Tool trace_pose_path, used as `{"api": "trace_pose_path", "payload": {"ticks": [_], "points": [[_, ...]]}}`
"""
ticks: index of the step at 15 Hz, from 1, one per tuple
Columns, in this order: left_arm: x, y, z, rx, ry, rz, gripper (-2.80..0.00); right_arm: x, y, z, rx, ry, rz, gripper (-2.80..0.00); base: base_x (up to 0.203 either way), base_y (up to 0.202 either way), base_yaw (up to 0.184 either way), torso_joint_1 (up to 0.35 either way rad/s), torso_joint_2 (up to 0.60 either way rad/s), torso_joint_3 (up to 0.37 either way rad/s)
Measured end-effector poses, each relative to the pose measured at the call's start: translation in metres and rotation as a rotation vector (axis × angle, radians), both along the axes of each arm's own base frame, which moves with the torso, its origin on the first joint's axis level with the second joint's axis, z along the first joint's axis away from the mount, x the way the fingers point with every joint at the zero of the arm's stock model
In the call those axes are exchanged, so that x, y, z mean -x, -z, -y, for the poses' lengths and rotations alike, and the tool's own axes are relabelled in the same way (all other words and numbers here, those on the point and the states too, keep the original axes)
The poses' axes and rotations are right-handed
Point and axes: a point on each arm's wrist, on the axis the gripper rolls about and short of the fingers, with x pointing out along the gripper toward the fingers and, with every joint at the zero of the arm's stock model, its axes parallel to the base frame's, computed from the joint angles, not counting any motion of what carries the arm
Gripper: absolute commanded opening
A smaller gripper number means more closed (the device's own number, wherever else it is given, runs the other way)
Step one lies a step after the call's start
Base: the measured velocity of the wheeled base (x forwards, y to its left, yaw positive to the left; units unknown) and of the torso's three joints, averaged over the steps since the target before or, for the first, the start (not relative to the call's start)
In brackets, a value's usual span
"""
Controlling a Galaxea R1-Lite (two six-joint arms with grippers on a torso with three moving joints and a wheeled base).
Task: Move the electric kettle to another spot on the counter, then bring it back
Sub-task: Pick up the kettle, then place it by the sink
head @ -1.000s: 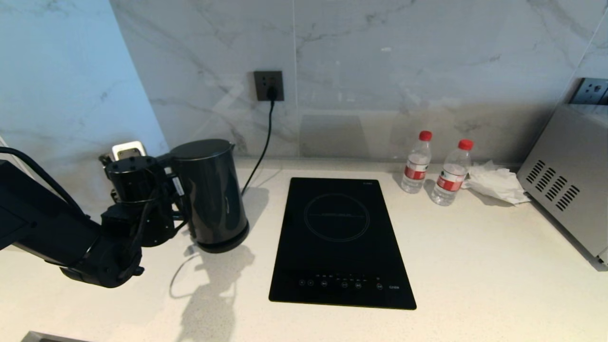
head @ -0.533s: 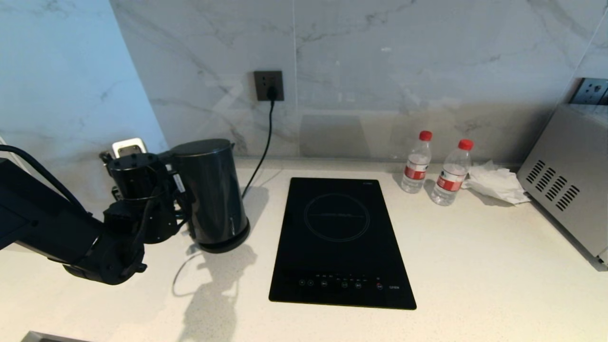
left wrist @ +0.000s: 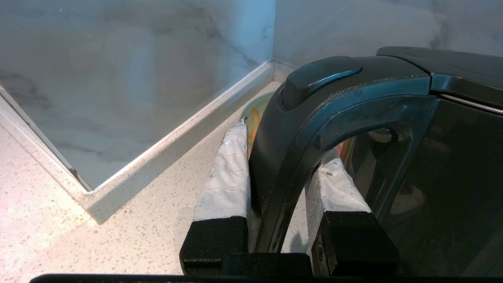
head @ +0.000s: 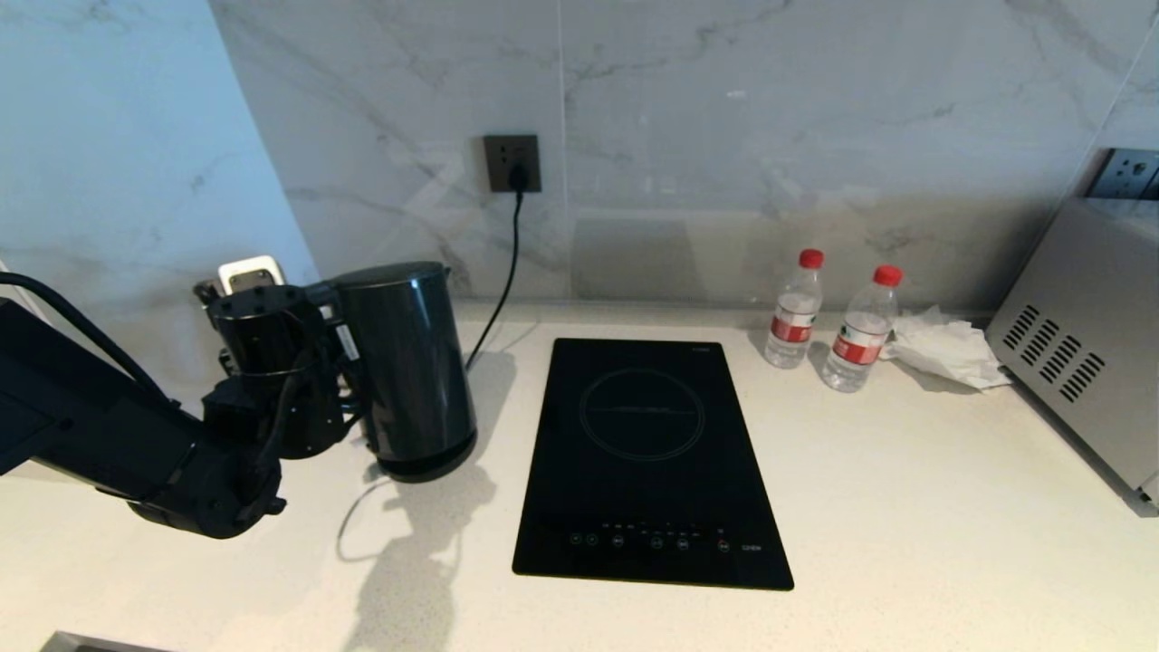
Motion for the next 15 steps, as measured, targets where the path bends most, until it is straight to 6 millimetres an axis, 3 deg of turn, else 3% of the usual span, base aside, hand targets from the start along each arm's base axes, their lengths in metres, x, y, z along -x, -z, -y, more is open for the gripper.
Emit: {"api": "trace_pose_path", "payload": {"ticks": [15], "points": [[0.0011,-0.0095,0.0031,0.007,-0.002,0.031,-2.80,0.0000,0.0002,0.0000,0.000,0.000,-0.001,-2.80,0.000,0.000,0.000,0.000,0.00,0.000]]}}
